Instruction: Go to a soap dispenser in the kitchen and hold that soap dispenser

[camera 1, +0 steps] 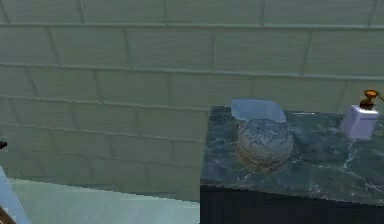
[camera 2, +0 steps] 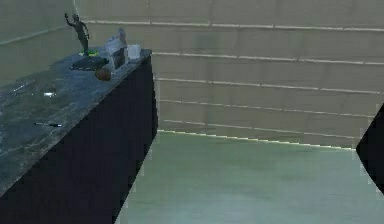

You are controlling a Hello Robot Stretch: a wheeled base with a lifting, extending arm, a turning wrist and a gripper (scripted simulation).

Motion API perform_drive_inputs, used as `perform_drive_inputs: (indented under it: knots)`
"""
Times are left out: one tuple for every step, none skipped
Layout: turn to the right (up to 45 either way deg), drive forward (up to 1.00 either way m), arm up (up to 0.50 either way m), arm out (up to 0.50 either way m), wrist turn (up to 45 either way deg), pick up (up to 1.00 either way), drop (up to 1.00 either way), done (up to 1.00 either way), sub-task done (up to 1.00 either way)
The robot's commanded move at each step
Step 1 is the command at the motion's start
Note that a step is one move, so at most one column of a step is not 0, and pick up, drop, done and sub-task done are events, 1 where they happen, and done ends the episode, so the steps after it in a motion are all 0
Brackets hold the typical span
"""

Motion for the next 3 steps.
perform_drive_inputs:
  knots:
    - [45.0,0.0,0.0,0.0,0.0,0.0,0.0,0.0,0.0]
    - [33.0,0.0,0.0,0.0,0.0,0.0,0.0,0.0,0.0]
    - [0.0,0.9,0.0,0.0,0.0,0.0,0.0,0.0,0.0]
